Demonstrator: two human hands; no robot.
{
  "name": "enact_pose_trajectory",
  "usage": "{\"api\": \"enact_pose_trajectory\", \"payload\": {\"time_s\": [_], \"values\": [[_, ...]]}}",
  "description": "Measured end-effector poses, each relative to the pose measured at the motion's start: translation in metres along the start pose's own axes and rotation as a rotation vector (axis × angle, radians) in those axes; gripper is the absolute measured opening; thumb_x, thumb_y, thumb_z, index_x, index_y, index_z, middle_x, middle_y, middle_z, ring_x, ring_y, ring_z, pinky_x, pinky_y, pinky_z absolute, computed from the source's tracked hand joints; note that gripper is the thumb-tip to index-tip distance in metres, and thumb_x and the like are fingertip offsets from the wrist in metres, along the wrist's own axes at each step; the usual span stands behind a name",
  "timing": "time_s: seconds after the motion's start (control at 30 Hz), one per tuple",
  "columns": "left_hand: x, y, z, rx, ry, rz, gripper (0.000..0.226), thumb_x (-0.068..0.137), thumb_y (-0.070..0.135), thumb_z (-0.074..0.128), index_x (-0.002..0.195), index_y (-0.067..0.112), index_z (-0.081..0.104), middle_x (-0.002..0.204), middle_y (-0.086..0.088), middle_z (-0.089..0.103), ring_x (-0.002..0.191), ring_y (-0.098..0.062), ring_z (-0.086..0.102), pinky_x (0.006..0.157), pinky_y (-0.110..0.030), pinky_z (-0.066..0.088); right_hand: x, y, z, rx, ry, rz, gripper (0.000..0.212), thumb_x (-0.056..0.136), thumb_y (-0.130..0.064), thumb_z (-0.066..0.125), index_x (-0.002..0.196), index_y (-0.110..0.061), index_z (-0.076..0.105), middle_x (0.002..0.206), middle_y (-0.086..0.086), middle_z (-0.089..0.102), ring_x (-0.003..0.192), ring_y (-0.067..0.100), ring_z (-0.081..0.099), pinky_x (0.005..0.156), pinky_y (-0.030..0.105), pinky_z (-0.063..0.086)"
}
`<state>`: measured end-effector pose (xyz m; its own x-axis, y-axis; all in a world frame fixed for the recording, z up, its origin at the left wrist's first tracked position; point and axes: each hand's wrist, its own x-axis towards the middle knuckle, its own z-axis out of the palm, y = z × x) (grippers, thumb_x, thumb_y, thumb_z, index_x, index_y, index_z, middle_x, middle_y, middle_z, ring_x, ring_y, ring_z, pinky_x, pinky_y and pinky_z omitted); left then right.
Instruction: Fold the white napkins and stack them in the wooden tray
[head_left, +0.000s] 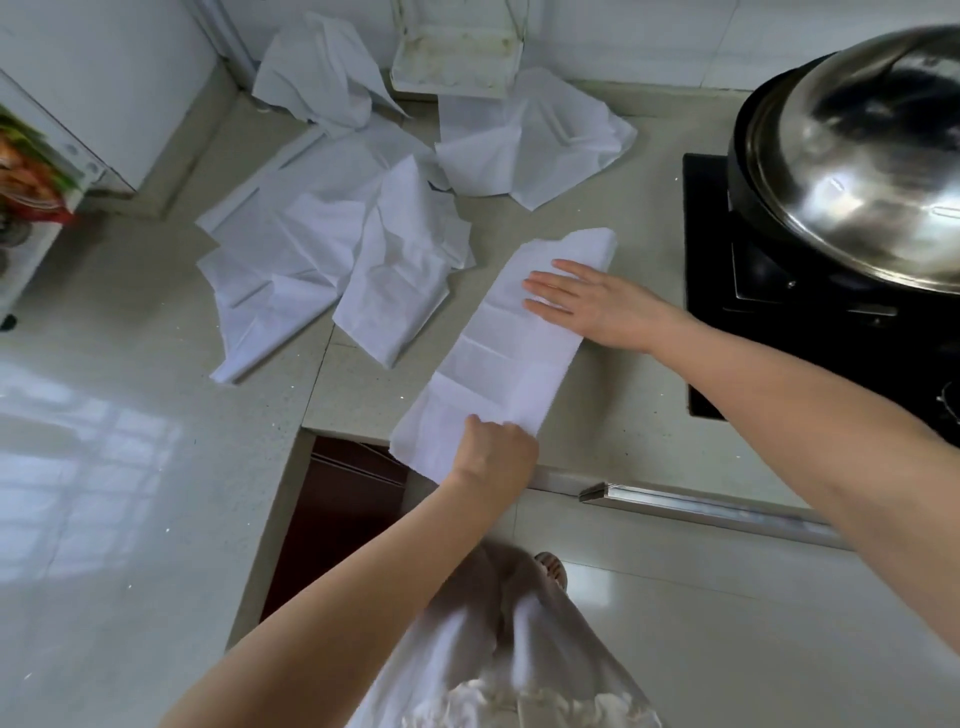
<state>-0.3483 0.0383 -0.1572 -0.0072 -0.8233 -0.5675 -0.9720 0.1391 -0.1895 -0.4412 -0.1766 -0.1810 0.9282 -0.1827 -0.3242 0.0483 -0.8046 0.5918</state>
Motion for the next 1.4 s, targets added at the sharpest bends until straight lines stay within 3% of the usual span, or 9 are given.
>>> {"api": "enact_pose_trajectory", "payload": {"time_s": [0.23, 0.53, 0.73, 0.97, 1.1, 1.2, 1.23, 1.3, 1.4], "values": [[0.019, 0.009, 0.009, -0.053, 0.131, 0.013, 0.042, 0.091, 0.007, 0.043, 0.132, -0.001, 0.041, 0.120, -0.014, 0.055, 0.125, -0.033, 0.043, 0.118, -0.051, 0.011, -0.005, -0.005, 0.003, 0.392, -0.357, 0.189, 0.075, 0.094, -0.002, 0.034, 0.150, -0.015, -0.015, 0.159, 0.013, -0.011, 0.147, 0.024, -0.001, 0.119, 0.034, 0.002], [0.003, -0.017, 0.048, -0.126, 0.173, 0.118, 0.069, 0.092, 0.028, 0.047, 0.148, 0.002, 0.016, 0.156, -0.016, 0.015, 0.146, -0.029, 0.011, 0.119, -0.050, 0.000, -0.067, -0.122, -0.032, 0.989, -0.104, 0.162, 0.077, 0.089, -0.018, 0.045, 0.153, -0.013, 0.002, 0.159, 0.003, -0.011, 0.146, 0.012, -0.010, 0.115, 0.021, -0.013], [0.005, -0.043, 0.067, -0.073, 0.211, 0.284, 0.076, 0.094, 0.032, 0.048, 0.152, 0.007, 0.006, 0.161, -0.010, 0.001, 0.148, -0.024, 0.003, 0.120, -0.045, 0.002, -0.069, -0.177, -0.031, 0.765, 0.032, 0.318, 0.076, 0.081, -0.029, 0.070, 0.142, 0.001, 0.037, 0.150, 0.018, 0.033, 0.140, 0.029, 0.031, 0.116, 0.041, 0.027], [0.009, -0.099, 0.097, -0.030, 0.323, 0.384, 0.105, 0.081, -0.004, 0.050, 0.143, 0.018, -0.033, 0.153, 0.001, -0.029, 0.144, -0.020, -0.019, 0.118, -0.035, -0.009, -0.058, -0.193, -0.033, 0.543, 0.259, 0.462, 0.047, 0.090, -0.006, 0.034, 0.131, 0.004, 0.052, 0.137, 0.023, 0.050, 0.126, 0.034, 0.051, 0.110, 0.044, 0.029], [0.011, -0.114, 0.100, -0.138, 0.415, 0.479, 0.094, 0.069, -0.012, 0.057, 0.152, 0.012, 0.019, 0.158, -0.003, 0.015, 0.145, -0.023, 0.017, 0.118, -0.039, 0.013, -0.055, -0.192, -0.034, 0.681, 0.311, 0.484, 0.044, 0.086, -0.004, 0.041, 0.127, -0.001, 0.058, 0.133, 0.020, 0.055, 0.121, 0.032, 0.056, 0.108, 0.043, 0.038], [0.005, -0.116, 0.092, -0.482, 0.412, 0.364, 0.051, 0.078, -0.009, 0.059, 0.122, 0.016, 0.064, 0.120, -0.005, 0.067, 0.109, -0.024, 0.064, 0.091, -0.039, 0.052, -0.057, -0.179, -0.047, 1.079, 0.247, 0.594, 0.054, 0.079, 0.006, 0.064, 0.130, -0.010, 0.058, 0.136, 0.009, 0.055, 0.122, 0.023, 0.056, 0.105, 0.040, 0.042], [-0.001, -0.114, 0.083, -0.604, 0.371, 0.308, 0.022, 0.089, 0.004, 0.056, 0.102, 0.017, 0.068, 0.090, -0.004, 0.071, 0.083, -0.026, 0.066, 0.072, -0.033, 0.052, -0.060, -0.171, -0.055, 1.255, 0.168, 0.654, 0.049, 0.087, 0.000, 0.061, 0.134, -0.016, 0.055, 0.136, 0.005, 0.055, 0.120, 0.020, 0.057, 0.102, 0.036, 0.045], [-0.007, -0.111, 0.065, -0.755, 0.207, 0.244, 0.028, 0.098, 0.028, 0.050, 0.073, 0.017, 0.055, 0.060, 0.003, 0.051, 0.058, -0.017, 0.048, 0.055, -0.027, 0.036, -0.064, -0.152, -0.066, 1.530, 0.008, 0.761, 0.034, 0.099, -0.013, 0.046, 0.132, -0.018, 0.057, 0.120, 0.005, 0.065, 0.099, 0.021, 0.064, 0.084, 0.028, 0.046], [-0.006, -0.112, 0.041, -1.034, -0.049, 0.207, 0.010, 0.097, 0.030, 0.053, 0.102, 0.026, 0.060, 0.085, 0.012, 0.058, 0.078, -0.005, 0.054, 0.063, -0.013, 0.039, -0.064, -0.127, -0.064, 1.670, -0.124, 0.786, 0.032, 0.101, -0.025, 0.044, 0.084, -0.006, 0.063, 0.072, 0.007, 0.057, 0.069, 0.020, 0.051, 0.064, 0.030, 0.036]]}}
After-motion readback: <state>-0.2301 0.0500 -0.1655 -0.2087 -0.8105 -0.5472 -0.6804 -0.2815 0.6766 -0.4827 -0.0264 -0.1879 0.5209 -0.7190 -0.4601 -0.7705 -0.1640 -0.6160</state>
